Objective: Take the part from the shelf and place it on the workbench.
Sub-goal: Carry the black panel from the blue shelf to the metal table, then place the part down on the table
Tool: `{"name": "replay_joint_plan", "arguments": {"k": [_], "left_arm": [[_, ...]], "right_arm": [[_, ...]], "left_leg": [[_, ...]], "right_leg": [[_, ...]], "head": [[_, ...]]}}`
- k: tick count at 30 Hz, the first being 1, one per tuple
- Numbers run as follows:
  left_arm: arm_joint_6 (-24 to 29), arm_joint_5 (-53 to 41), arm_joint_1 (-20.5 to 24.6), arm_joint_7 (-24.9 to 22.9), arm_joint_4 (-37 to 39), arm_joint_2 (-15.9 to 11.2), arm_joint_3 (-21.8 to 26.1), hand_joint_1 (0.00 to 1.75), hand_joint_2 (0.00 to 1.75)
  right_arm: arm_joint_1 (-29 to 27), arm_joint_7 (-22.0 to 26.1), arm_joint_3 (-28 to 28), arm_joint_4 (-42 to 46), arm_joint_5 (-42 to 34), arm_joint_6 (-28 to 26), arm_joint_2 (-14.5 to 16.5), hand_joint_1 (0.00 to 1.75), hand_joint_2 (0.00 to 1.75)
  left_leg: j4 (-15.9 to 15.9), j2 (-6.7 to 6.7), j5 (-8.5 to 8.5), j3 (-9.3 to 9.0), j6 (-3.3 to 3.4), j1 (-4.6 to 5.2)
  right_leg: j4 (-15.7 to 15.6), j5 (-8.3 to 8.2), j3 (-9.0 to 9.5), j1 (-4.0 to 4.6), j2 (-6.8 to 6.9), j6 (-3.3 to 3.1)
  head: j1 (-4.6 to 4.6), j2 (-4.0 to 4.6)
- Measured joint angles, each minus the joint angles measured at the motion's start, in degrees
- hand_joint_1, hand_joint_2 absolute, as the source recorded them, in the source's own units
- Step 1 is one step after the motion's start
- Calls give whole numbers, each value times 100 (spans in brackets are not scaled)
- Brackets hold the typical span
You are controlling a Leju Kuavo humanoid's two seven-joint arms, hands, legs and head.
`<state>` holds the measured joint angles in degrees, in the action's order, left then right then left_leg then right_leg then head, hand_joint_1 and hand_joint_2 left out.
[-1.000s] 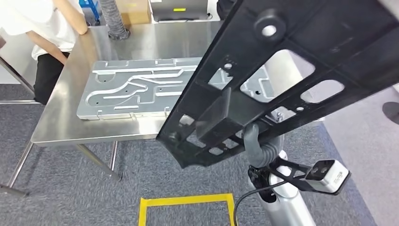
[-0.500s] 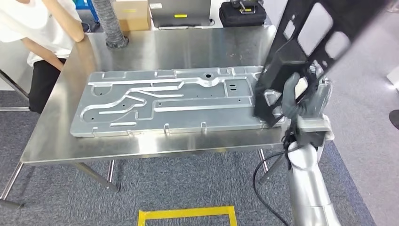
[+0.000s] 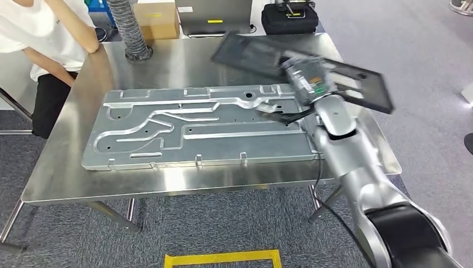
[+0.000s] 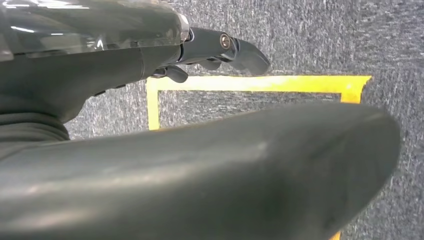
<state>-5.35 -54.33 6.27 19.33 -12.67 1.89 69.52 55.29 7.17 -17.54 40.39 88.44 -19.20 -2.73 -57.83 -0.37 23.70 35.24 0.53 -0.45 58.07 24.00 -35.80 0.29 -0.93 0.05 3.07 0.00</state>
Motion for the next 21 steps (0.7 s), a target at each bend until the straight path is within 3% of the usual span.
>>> {"name": "replay_joint_plan", "arguments": {"k": [2,4,6,7,8,9,11,14,16,17,19,21], "left_arm": [[2,-23,43,-10,0,4,-5,0,0],[5,-28,83,-15,-1,7,-8,0,0],[12,-28,89,-16,-1,8,-8,0,0],[16,-28,83,-16,0,8,-8,0,0],[24,-27,78,-15,0,8,-8,0,0],[31,-27,76,-13,1,8,-8,0,0],[49,-28,78,-6,1,8,-9,0,0],[73,-34,80,2,2,8,-13,0,0],[86,-50,77,3,2,10,-21,0,0],[91,-61,77,3,2,11,-28,0,0],[101,-78,80,9,2,13,-43,0,0],[107,-80,79,32,2,13,-50,0,87]], "right_arm": [[156,250,-388,-502,4,143,164,175,175],[217,471,-666,-899,-2,224,308,175,175],[220,622,-852,-1225,-27,253,423,175,175],[213,664,-916,-1351,-54,245,471,175,175],[208,694,-965,-1455,-89,225,514,175,175],[207,713,-997,-1536,-126,198,549,175,175],[212,713,-1041,-1668,-182,120,607,175,175],[174,711,-1082,-1844,-261,2,665,175,175],[106,735,-1089,-1930,-350,-83,671,175,175],[75,758,-1089,-1957,-403,-133,674,175,175],[1,813,-1089,-2005,-499,-248,682,175,175],[-110,852,-1087,-2062,-569,-348,685,87,87]], "left_leg": [[41,0,-21,-36,46,-33],[43,-10,-8,-52,73,-35],[32,-22,17,-62,77,-35],[22,-27,34,-69,69,-36],[8,-30,56,-79,57,-36],[-8,-31,83,-91,41,-36],[-41,-27,134,-95,-2,-19],[-34,-14,162,-102,-79,-9],[-100,-5,237,-89,-133,-20],[-271,-1,346,-20,-155,-22],[-936,3,673,288,-190,-28],[-1547,4,853,609,-218,-33]], "right_leg": [[310,196,-133,-8,22,54],[1069,531,-508,-46,36,100],[1644,661,-845,-83,44,133],[1614,566,-864,-95,51,138],[1357,378,-770,-104,58,133],[948,146,-593,-107,66,119],[258,-118,-274,-82,73,79],[36,-119,-184,-40,62,18],[-21,-124,-132,-62,65,-39],[-51,-128,-103,-76,68,-71],[-74,-118,-61,-79,68,-117],[-72,-98,-35,-73,67,-131]], "head": [[-1,0],[-1,0],[-1,0],[-1,0],[-1,0],[-1,0],[0,0],[1,0],[-1,0],[-1,0],[-1,0],[-1,0]]}}
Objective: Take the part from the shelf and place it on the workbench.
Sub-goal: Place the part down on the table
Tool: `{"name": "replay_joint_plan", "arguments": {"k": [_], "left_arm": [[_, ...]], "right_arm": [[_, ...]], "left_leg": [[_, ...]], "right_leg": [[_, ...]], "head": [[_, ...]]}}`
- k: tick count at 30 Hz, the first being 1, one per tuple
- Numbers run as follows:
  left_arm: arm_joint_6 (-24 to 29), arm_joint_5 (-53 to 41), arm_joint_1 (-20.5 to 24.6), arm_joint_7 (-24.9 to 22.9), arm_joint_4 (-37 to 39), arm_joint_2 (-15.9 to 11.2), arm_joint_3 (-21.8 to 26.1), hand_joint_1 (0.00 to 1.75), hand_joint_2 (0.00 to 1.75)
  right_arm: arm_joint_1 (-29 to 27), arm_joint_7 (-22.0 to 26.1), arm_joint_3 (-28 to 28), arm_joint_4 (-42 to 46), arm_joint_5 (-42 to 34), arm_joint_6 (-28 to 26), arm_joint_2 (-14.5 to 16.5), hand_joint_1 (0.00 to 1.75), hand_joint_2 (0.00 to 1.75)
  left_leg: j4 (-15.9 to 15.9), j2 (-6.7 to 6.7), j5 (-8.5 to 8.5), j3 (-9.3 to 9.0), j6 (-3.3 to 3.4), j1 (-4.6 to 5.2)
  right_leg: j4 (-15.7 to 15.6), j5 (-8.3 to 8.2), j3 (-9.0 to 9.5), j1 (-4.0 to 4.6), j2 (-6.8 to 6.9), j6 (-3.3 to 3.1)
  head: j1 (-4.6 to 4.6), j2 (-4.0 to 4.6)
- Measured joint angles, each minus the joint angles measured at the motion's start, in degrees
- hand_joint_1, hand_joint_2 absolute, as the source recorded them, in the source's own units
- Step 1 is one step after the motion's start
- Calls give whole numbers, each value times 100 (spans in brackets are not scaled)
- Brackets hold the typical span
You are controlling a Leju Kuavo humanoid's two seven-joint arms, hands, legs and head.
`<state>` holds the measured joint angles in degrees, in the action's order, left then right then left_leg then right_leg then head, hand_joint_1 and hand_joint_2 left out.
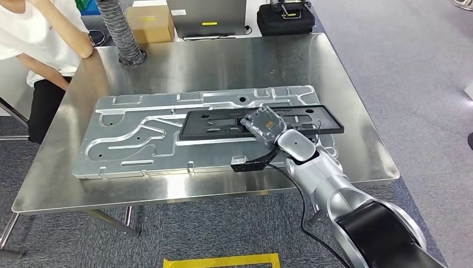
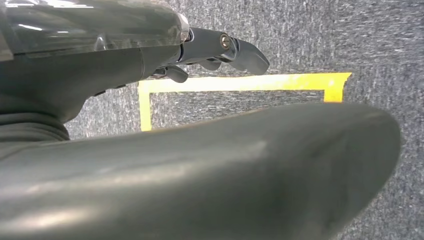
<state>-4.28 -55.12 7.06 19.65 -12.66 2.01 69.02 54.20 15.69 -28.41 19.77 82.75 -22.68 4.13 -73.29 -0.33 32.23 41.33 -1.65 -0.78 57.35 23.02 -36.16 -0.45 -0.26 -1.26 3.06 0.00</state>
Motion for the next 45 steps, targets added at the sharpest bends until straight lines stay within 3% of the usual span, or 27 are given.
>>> {"name": "replay_joint_plan", "arguments": {"k": [1,2,3,5,7,9,11,14,15,16,17,19,21,24,26,27,29,30,31,32,35,37,41,42,45], "left_arm": [[0,0,-3,25,0,0,-3,0,131],[0,0,-4,53,0,-1,-8,0,175],[4,-2,-1,83,0,-1,-15,0,175],[17,-10,15,125,0,1,-39,0,175],[49,-30,26,147,0,2,-68,0,175],[93,-49,29,162,0,4,-89,0,87],[130,-55,38,186,0,8,-98,0,0],[200,-49,50,213,0,9,-101,0,0],[226,-48,50,211,0,9,-101,0,0],[249,-48,48,203,0,9,-102,0,0],[265,-45,46,196,0,9,-102,0,0],[291,-38,46,178,2,23,-103,0,0],[309,-24,51,160,6,49,-104,0,0],[318,-5,48,130,9,63,-104,0,0],[310,11,37,125,9,67,-104,0,0],[303,32,30,131,10,69,-104,0,0],[286,85,9,153,11,73,-104,0,0],[278,104,-10,166,11,72,-104,0,0],[272,113,-33,173,11,71,-104,0,0],[265,117,-57,177,11,70,-103,0,0],[236,201,-95,212,11,69,-89,0,0],[211,309,-101,287,11,72,-54,0,0],[176,439,-248,441,11,75,47,0,0],[160,454,-275,456,11,76,70,0,0],[102,478,-281,468,11,84,124,0,0]], "right_arm": [[-63,19,4,-30,-32,-53,-1,44,44],[-119,41,11,-53,-62,-113,-1,0,0],[-160,65,20,-68,-92,-183,1,0,0],[-196,113,43,-83,-140,-326,5,0,0],[-218,178,69,-96,-182,-442,9,0,0],[-250,249,90,-106,-222,-532,11,0,0],[-266,313,105,-108,-255,-595,12,0,0],[-304,447,131,-112,-327,-677,30,0,0],[-331,507,137,-114,-365,-708,42,0,0],[-353,576,149,-113,-418,-746,55,0,0],[-365,657,167,-111,-489,-790,72,0,0],[-350,905,238,-78,-739,-880,127,0,0],[-331,1391,372,19,-1313,-902,208,0,0],[-436,2141,708,588,-3214,-528,302,0,0],[-517,2234,849,1275,-4563,-167,304,0,0],[-555,2234,904,1691,-5162,-14,280,0,0],[-670,2185,1073,2652,-6163,282,163,0,0],[-731,2136,1192,3156,-6512,433,80,0,0],[-780,2084,1319,3602,-6702,563,-10,0,0],[-815,2055,1440,3975,-6789,654,-80,0,0],[-909,2152,1745,4778,-6900,546,-234,0,0],[-993,2119,2071,5302,-6927,195,-454,0,0],[-1298,1916,3273,6091,-6585,-409,-1260,0,0],[-1434,1922,3586,6191,-6338,-544,-1443,0,0],[-2162,1929,4423,6308,-5566,-927,-1901,0,0]], "left_leg": [[-44,1,-58,43,-12,-7],[142,2,-216,-27,-23,-20],[490,3,-425,-182,-34,-37],[1156,-7,-684,-499,-21,-53],[1377,-21,-704,-604,48,-41],[1389,-26,-722,-606,137,-33],[1407,-22,-743,-617,207,-39],[1414,-12,-746,-619,262,-31],[1414,-12,-746,-619,266,-23],[1414,-14,-745,-620,267,-13],[1414,-16,-746,-623,267,-2],[1414,-18,-746,-633,266,20],[1414,-11,-744,-630,244,38],[1433,-2,-745,-624,167,30],[1319,-1,-643,-583,115,34],[1104,0,-496,-495,96,33],[379,-1,-104,-193,63,13],[43,0,24,-47,45,3],[-124,2,43,23,25,-7],[-68,4,-56,-14,3,-21],[981,4,-572,-542,-45,-70],[1340,-19,-625,-725,20,-63],[1355,-88,-608,-732,206,-64],[1362,-84,-620,-736,239,-69],[1361,-87,-642,-720,298,-52]], "right_leg": [[5,11,12,-1,-2,5],[16,24,22,-4,-7,17],[38,42,27,-9,-14,38],[112,89,10,4,-35,100],[154,106,-11,23,-51,161],[153,107,-10,13,-51,215],[341,248,-82,-3,-33,270],[1392,769,-552,-17,-9,315],[1702,870,-695,-18,-8,314],[1812,863,-745,-15,-7,301],[1682,749,-677,-5,-8,271],[909,390,-284,43,-8,156],[275,196,32,97,10,62],[103,168,104,115,29,31],[1,120,150,76,38,5],[-43,97,171,54,43,-8],[-55,95,182,54,58,-26],[-49,102,183,51,65,-22],[-41,112,186,44,71,-13],[-28,125,191,33,72,2],[78,200,184,1,38,95],[143,238,151,16,33,170],[250,355,149,10,84,287],[445,491,68,4,75,319],[1474,1011,-398,-6,52,386]], "head": [[0,0],[0,0],[0,0],[0,0],[0,0],[0,0],[0,0],[0,0],[0,0],[0,0],[0,0],[0,0],[0,0],[1,0],[1,0],[2,0],[1,0],[1,0],[1,0],[1,0],[1,1],[1,0],[0,0],[0,0],[0,0]]}}
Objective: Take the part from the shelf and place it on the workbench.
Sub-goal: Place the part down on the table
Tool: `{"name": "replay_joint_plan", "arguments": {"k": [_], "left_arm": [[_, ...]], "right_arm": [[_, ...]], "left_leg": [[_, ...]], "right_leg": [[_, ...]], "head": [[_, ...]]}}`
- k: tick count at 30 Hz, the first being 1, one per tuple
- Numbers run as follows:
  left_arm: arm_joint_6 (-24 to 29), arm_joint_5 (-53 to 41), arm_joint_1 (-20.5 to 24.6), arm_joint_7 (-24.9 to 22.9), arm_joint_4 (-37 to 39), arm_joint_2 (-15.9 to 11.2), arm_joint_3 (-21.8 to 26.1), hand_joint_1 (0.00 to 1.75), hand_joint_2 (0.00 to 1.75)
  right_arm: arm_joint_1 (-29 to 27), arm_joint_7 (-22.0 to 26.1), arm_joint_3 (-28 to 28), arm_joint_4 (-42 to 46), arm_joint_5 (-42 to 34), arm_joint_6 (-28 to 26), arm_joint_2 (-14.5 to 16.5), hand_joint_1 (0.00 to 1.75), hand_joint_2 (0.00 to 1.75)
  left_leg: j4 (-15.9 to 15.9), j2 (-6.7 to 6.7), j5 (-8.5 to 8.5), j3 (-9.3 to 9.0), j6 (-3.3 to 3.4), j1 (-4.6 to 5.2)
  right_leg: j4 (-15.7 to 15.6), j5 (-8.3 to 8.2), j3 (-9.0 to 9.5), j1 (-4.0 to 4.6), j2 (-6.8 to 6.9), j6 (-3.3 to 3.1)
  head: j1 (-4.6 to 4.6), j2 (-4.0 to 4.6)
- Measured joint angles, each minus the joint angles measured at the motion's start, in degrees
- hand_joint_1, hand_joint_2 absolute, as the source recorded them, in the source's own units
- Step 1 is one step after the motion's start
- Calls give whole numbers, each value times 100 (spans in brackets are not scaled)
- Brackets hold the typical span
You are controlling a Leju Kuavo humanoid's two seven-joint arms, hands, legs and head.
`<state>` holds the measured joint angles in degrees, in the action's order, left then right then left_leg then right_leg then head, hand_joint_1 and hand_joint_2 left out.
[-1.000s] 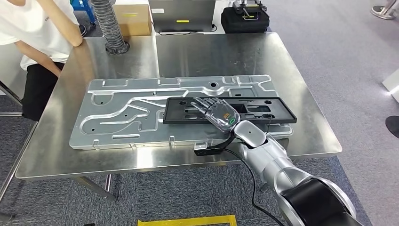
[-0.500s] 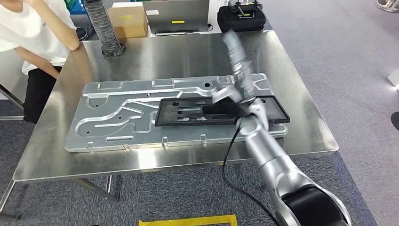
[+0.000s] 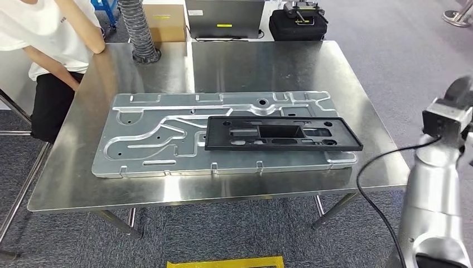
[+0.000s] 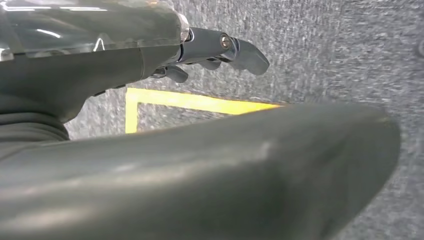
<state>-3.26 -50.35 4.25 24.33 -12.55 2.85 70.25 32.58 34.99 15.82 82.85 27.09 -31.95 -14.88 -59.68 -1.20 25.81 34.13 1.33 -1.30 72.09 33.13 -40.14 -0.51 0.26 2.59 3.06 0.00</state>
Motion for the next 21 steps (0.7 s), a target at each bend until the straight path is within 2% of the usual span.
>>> {"name": "replay_joint_plan", "arguments": {"k": [1,2,3,4,6,7,9,10,11,12,15,16,17,18,20,21], "left_arm": [[-14,-5,4,-1,0,7,13,0,0],[-23,-17,1,-3,0,14,25,0,0],[-29,-34,-6,-7,1,22,34,0,0],[-37,-55,-15,-10,1,33,41,0,0],[-54,-103,-26,-7,2,61,48,0,0],[-62,-121,-23,-1,2,71,49,0,0],[-72,-144,-10,15,2,78,53,0,0],[-74,-154,-5,19,2,76,56,0,0],[-77,-163,-2,22,2,75,58,0,0],[-80,-172,-1,25,2,74,60,0,0],[-79,-184,9,26,2,70,63,0,0],[-75,-189,12,26,2,67,64,0,0],[-72,-193,13,27,2,62,66,0,0],[-70,-197,14,28,2,56,67,0,0],[-77,-202,30,33,2,48,70,0,0],[-82,-207,39,35,2,48,71,0,0]], "right_arm": [[-374,18,283,-3,186,-115,-106,0,0],[-786,65,568,-19,329,-236,-181,0,0],[-1198,130,855,-45,447,-352,-220,0,0],[-1574,196,1120,-81,576,-445,-227,0,0],[-2158,252,1573,-156,1075,-535,-134,0,0],[-2374,251,1779,-186,1449,-548,-39,0,0],[-2709,250,2173,-240,2085,-560,208,0,0],[-2821,250,2337,-264,2244,-561,308,0,0],[-2904,246,2476,-287,2325,-562,396,0,0],[-2962,222,2583,-306,2380,-563,464,0,0],[-3097,-30,2765,-382,2603,-564,607,0,0],[-3132,-130,2810,-427,2753,-564,648,0,0],[-3150,-198,2867,-483,2943,-564,688,0,0],[-3157,-233,2947,-550,3154,-564,728,0,0],[-3166,-238,3178,-691,3558,-565,797,0,0],[-3161,-216,3320,-758,3726,-566,826,0,0]], "left_leg": [[0,-17,-3,6,11,9],[0,-39,-4,11,20,19],[1,-62,-5,14,24,33],[1,-78,-6,16,25,50],[14,-78,-11,17,13,81],[20,-62,-16,17,0,87],[44,-35,-39,14,-45,95],[36,-19,-27,16,-73,100],[-14,-4,49,32,-103,108],[-156,12,206,75,-130,114],[-1133,41,956,346,-190,101],[-1375,44,1097,371,-205,98],[-1406,46,1120,293,-214,97],[-1213,49,1047,104,-218,97],[-359,53,805,-488,-197,102],[6,49,705,-714,-165,114]], "right_leg": [[202,52,-88,-1,-4,0],[185,-5,-72,0,-8,-17],[-65,-152,58,6,-11,-51],[-478,-341,273,18,-13,-100],[-1169,-603,623,59,-3,-180],[-1327,-658,695,81,-3,-202],[-1386,-712,691,101,-8,-219],[-1409,-743,684,83,-7,-233],[-1439,-782,673,62,-2,-259],[-1470,-825,652,41,4,-289],[-1490,-950,514,29,13,-337],[-1487,-998,452,30,14,-336],[-1483,-1046,391,28,12,-329],[-1477,-1095,329,25,8,-318],[-1445,-1190,216,22,2,-273],[-1425,-1231,179,27,2,-242]], "head": [[-1,0],[-1,0],[-1,0],[-1,0],[-1,0],[-1,1],[-2,1],[-1,1],[0,0],[1,0],[2,1],[2,1],[2,0],[3,0],[4,0],[3,0]]}}
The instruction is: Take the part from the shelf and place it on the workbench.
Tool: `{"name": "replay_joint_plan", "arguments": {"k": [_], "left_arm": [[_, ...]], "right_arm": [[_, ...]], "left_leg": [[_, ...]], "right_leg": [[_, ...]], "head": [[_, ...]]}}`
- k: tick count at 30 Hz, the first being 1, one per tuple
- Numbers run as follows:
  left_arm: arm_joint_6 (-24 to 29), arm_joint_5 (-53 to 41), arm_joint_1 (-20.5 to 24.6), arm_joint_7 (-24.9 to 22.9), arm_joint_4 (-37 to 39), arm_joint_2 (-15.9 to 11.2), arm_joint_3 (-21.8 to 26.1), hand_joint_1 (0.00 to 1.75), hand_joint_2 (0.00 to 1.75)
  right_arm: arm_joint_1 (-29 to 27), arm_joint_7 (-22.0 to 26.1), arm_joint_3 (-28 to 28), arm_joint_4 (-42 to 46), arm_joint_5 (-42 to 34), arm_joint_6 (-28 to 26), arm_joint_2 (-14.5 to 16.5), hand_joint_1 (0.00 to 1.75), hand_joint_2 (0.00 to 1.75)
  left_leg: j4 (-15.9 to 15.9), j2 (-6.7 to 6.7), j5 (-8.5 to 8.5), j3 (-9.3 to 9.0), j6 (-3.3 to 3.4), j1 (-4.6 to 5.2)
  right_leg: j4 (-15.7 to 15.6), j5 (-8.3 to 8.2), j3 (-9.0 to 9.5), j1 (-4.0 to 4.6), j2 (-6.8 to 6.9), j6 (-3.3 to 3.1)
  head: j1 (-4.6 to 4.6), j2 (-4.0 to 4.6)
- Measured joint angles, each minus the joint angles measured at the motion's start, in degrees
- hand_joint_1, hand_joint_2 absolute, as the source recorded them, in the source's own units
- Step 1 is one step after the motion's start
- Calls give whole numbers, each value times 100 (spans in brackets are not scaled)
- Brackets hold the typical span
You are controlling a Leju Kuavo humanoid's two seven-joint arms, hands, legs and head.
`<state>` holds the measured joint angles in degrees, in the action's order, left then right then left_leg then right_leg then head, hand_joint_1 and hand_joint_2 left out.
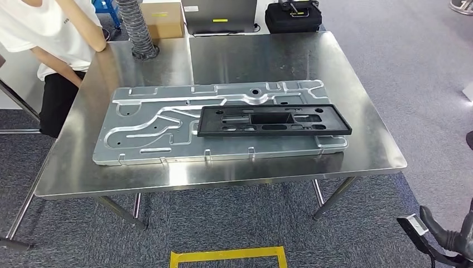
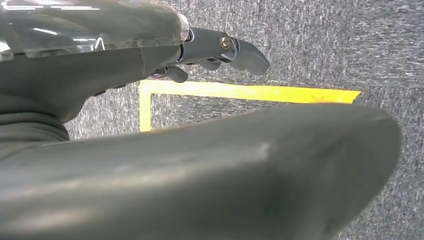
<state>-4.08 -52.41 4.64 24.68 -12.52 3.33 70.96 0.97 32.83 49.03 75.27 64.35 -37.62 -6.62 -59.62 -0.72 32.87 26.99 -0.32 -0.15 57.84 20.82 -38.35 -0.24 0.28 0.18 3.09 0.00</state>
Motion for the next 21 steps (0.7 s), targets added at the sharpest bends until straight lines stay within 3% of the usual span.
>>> {"name": "replay_joint_plan", "arguments": {"k": [1,2,4,5,6,9,10,11,12,14,16,17,19,21], "left_arm": [[-4,-5,5,-3,0,-1,1,0,0],[-6,-11,4,-9,0,-1,2,0,0],[-7,-19,-13,-27,0,5,7,0,0],[-5,-20,-16,-33,0,10,10,0,0],[-4,-17,-16,-37,0,16,14,0,0],[3,-11,-13,-45,0,23,34,0,0],[5,-11,-16,-50,0,24,41,0,0],[5,-11,-19,-58,0,25,47,0,0],[0,-12,-21,-67,0,26,51,0,0],[-25,-27,-21,-87,0,32,53,0,0],[-55,-70,-13,-116,0,53,53,0,0],[-63,-91,-6,-134,0,66,53,0,0],[-73,-138,-1,-170,1,92,53,0,0],[-96,-192,-6,-203,1,110,52,0,0]], "right_arm": [[13,31,162,-73,153,-1,25,0,0],[28,62,327,-154,293,-1,45,0,0],[51,78,670,-356,618,-1,78,0,0],[56,53,839,-478,817,-1,90,0,0],[68,14,1020,-625,1025,-1,94,0,0],[133,-163,1528,-1202,1431,0,83,0,0],[148,-274,1666,-1457,1503,0,60,0,0],[156,-425,1802,-1760,1591,0,21,0,0],[162,-637,1936,-2092,1713,0,-26,0,0],[167,-1214,2153,-2769,2056,0,-123,0,0],[173,-1988,2206,-3474,2335,3,-177,0,0],[168,-2351,2168,-3829,2394,6,-186,0,0],[154,-2910,2031,-4426,2418,38,-177,0,0],[156,-3233,1848,-4883,2420,162,-133,0,0]], "left_leg": [[227,-5,-59,-134,38,13],[292,-9,-86,-157,85,33],[274,-1,-191,-111,164,44],[281,13,-256,-72,201,39],[293,30,-327,-17,236,28],[295,64,-518,210,289,24],[286,68,-578,291,288,30],[274,72,-636,374,284,36],[256,73,-691,460,278,41],[221,69,-782,602,251,46],[206,70,-858,670,194,47],[211,74,-899,682,160,40],[236,80,-986,701,80,24],[124,74,-838,769,15,9]], "right_leg": [[13,-43,-23,5,1,36],[12,-87,-30,5,3,72],[-20,-176,-32,-15,-3,140],[4,-129,-51,-30,-10,172],[112,29,-95,-41,-17,203],[1054,901,-319,-69,-25,292],[1388,1061,-350,-75,-24,311],[1575,1082,-305,-80,-24,320],[1560,993,-161,-83,-24,316],[932,778,418,-79,-26,269],[123,810,985,-37,-28,192],[-108,860,1123,-7,-29,153],[-216,810,1120,28,-28,72],[-271,687,1038,18,-7,-24]], "head": [[-1,0],[-1,0],[-2,0],[-2,1],[-3,1],[-3,0],[-2,0],[-2,0],[-2,0],[-2,0],[-2,0],[-2,0],[-2,0],[-1,1]]}}
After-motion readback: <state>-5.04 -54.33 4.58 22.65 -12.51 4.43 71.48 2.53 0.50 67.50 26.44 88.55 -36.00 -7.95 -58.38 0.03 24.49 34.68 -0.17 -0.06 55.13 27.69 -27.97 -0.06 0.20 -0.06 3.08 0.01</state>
